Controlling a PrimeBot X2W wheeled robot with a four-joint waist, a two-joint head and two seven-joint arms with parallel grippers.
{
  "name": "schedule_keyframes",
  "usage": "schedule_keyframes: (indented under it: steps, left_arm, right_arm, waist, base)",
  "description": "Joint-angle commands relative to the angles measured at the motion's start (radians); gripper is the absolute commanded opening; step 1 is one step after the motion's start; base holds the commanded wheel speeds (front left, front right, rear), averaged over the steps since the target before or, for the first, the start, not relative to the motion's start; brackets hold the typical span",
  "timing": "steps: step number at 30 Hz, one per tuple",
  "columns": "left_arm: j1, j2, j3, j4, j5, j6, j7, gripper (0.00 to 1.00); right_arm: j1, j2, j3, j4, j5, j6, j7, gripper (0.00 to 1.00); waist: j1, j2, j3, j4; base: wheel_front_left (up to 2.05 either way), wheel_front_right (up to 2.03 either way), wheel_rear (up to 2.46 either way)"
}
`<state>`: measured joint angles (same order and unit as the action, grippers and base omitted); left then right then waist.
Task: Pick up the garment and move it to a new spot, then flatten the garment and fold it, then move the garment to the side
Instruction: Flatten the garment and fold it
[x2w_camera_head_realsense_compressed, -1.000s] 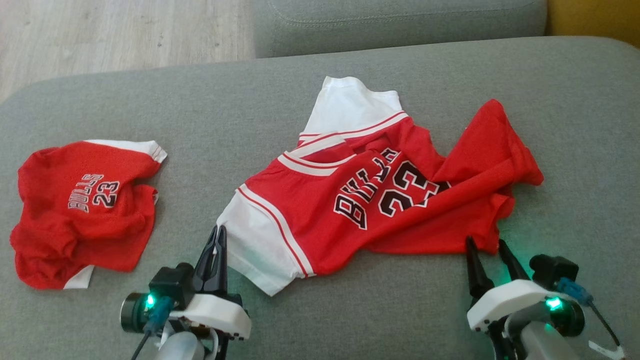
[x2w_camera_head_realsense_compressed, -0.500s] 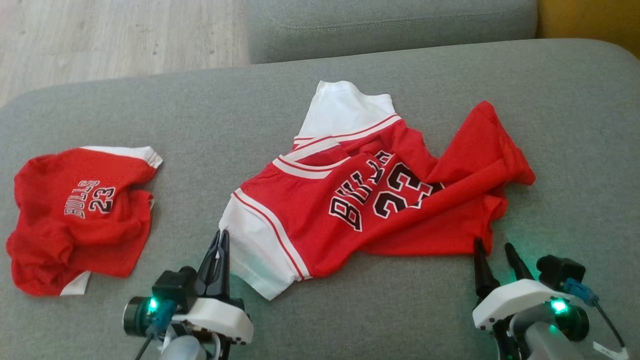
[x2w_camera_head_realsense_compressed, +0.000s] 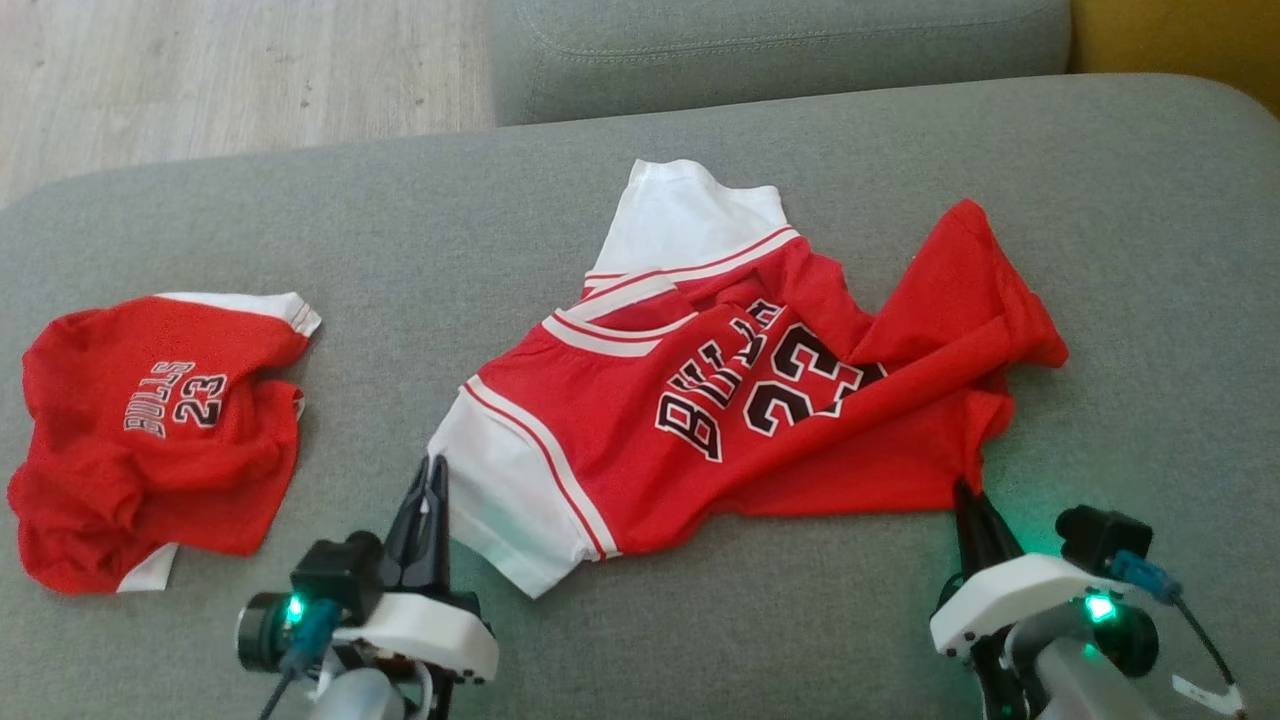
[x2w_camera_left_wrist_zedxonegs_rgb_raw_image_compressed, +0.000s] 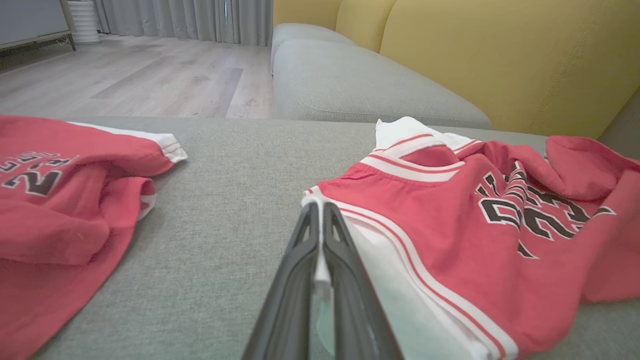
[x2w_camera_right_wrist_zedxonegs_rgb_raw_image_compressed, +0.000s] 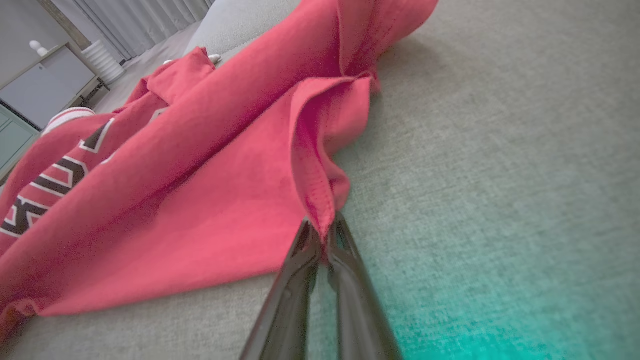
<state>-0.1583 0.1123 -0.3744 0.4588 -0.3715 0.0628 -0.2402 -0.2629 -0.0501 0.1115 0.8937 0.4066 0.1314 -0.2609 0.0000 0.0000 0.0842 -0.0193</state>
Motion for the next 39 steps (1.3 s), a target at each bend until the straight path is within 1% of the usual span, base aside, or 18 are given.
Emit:
schedule_keyframes:
  steps: [1, 5, 8, 12, 17, 23, 27, 28, 32, 35, 39]
  left_arm:
    - [-0.031, 0.018, 0.045, -0.037, -0.006, 0.011, -0.013, 0.0]
    - [-0.039, 0.022, 0.064, -0.067, -0.018, 0.009, -0.016, 0.0]
    - [-0.058, 0.038, 0.072, -0.106, -0.006, 0.011, -0.018, 0.0]
    - [-0.09, 0.038, 0.105, -0.171, -0.038, 0.003, -0.019, 0.0]
    - [-0.163, 0.031, 0.15, -0.266, -0.105, -0.014, 0.004, 0.0]
    - [-0.288, 0.002, 0.218, -0.399, -0.218, -0.017, 0.047, 0.0]
    - [-0.376, -0.007, 0.248, -0.499, -0.258, -0.004, 0.065, 0.0]
    - [-0.376, -0.007, 0.248, -0.499, -0.258, -0.004, 0.065, 0.0]
    - [-0.442, -0.011, 0.279, -0.599, -0.282, 0.022, 0.081, 0.0]
    - [-0.468, -0.006, 0.299, -0.673, -0.294, 0.044, 0.102, 0.0]
    - [-0.467, 0.004, 0.306, -0.779, -0.298, 0.074, 0.148, 0.0]
  right_arm:
    - [-0.03, 0.0, 0.015, -0.027, -0.001, -0.001, -0.001, 0.0]
    - [-0.037, 0.0, -0.004, -0.101, -0.008, -0.001, -0.001, 0.0]
    - [-0.043, 0.0, -0.019, -0.168, -0.014, -0.001, -0.001, 0.0]
    - [-0.059, 0.0, -0.035, -0.276, -0.029, -0.001, 0.022, 0.0]
    - [-0.097, 0.0, -0.078, -0.468, -0.073, -0.001, 0.113, 0.0]
    - [-0.184, 0.0, -0.11, -0.713, -0.081, -0.001, 0.256, 0.0]
    - [-0.26, -0.008, -0.106, -0.827, -0.086, -0.001, 0.34, 0.0]
    - [-0.26, -0.008, -0.106, -0.827, -0.086, -0.001, 0.34, 0.0]
    - [-0.305, -0.029, -0.094, -0.911, -0.075, -0.001, 0.405, 0.0]
    - [-0.307, -0.038, -0.085, -0.978, -0.064, -0.001, 0.447, 0.0]
    - [-0.265, -0.034, -0.089, -1.08, -0.048, -0.001, 0.509, 0.0]
  waist:
    - [0.0, 0.0, -0.002, -0.001]
    - [0.0, 0.0, -0.009, -0.005]
    - [0.0, 0.0, -0.016, -0.009]
    - [0.0, 0.0, -0.033, -0.012]
    - [0.0, 0.0, -0.057, -0.016]
    - [0.0, 0.0, -0.089, -0.029]
    - [0.0, 0.0, -0.103, -0.036]
    - [0.0, 0.0, -0.103, -0.036]
    - [0.0, 0.0, -0.121, -0.034]
    - [0.0, 0.0, -0.134, -0.03]
    - [0.0, 0.0, -0.149, -0.023]
  base:
    - [0.0, 0.0, 0.0]
    - [0.0, 0.0, 0.0]
    - [0.0, 0.0, 0.0]
    - [0.0, 0.0, 0.0]
    - [0.0, 0.0, 0.0]
    - [0.0, 0.0, 0.0]
    - [0.0, 0.0, 0.0]
    - [0.0, 0.0, 0.0]
    - [0.0, 0.0, 0.0]
    - [0.0, 0.0, 0.0]
    - [0.0, 0.0, 0.0]
